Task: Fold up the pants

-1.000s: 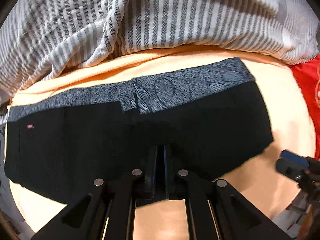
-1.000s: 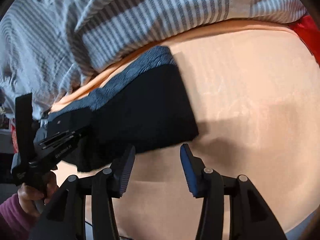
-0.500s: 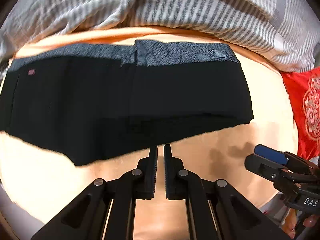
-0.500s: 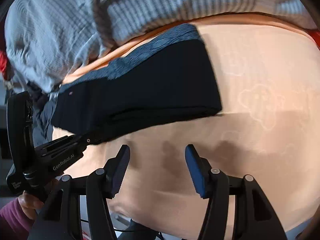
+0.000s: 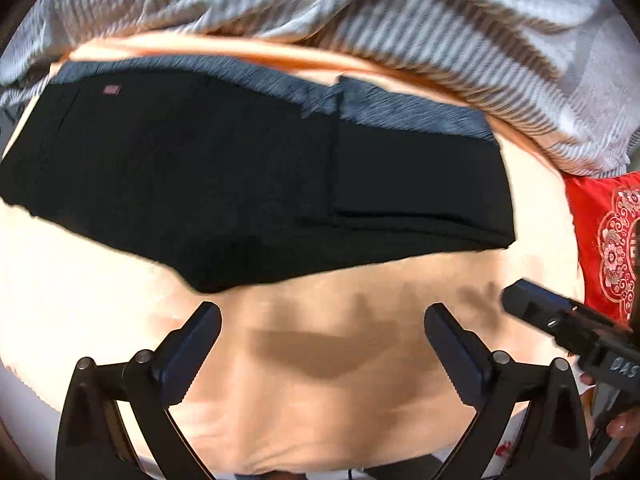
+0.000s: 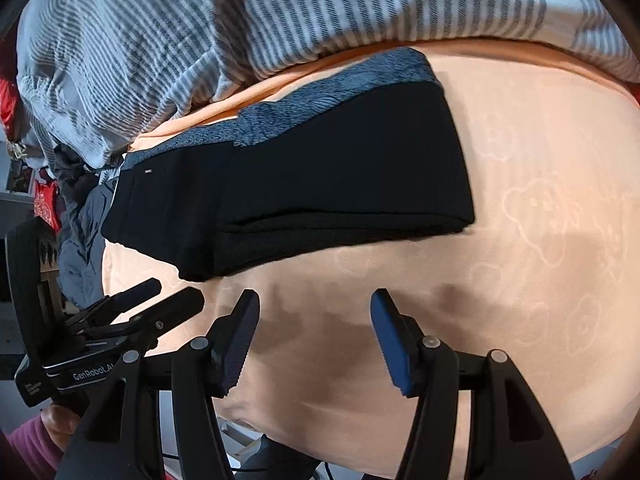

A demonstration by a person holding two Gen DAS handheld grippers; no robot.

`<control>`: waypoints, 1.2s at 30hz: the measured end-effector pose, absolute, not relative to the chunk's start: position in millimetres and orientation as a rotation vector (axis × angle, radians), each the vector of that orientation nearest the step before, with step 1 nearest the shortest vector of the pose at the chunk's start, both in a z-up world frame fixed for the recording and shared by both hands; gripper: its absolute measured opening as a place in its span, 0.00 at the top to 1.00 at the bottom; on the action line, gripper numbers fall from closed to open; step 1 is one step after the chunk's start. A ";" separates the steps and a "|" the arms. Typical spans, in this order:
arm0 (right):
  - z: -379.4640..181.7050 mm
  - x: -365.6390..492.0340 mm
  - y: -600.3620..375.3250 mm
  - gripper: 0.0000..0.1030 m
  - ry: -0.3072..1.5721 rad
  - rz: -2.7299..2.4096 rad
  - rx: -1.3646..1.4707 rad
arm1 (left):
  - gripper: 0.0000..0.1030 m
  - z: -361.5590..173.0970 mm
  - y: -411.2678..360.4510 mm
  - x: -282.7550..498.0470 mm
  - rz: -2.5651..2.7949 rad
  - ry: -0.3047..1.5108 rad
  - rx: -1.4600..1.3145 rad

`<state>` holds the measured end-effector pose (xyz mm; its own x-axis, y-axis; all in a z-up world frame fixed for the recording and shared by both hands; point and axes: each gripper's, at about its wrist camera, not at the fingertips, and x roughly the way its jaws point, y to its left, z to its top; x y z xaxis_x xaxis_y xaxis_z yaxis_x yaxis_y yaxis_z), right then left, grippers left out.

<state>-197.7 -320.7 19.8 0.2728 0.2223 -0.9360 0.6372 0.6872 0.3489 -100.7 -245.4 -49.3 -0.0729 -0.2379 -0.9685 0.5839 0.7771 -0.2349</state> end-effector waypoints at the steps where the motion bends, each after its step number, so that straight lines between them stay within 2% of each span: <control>1: 20.6 -194.5 -317.7 0.39 1.300 -0.327 0.811 | 0.01 -53.4 -237.2 -94.6 -0.679 1.523 0.289; 17: 11.4 -95.9 -228.2 0.39 1.388 -0.219 0.696 | 0.01 -55.0 -90.2 15.7 -0.368 1.460 0.058; 19: 7.9 -85.8 -220.4 0.37 1.404 -0.213 0.674 | 0.01 -58.3 -82.5 23.8 -0.330 1.454 0.087; 21: 3.1 -77.3 -215.1 0.30 1.428 -0.223 0.643 | 0.01 -59.4 -77.7 30.1 -0.299 1.438 0.108; 36: -8.7 -36.4 -206.4 0.26 1.478 -0.251 0.594 | 0.01 -68.9 -59.1 55.6 -0.255 1.443 0.148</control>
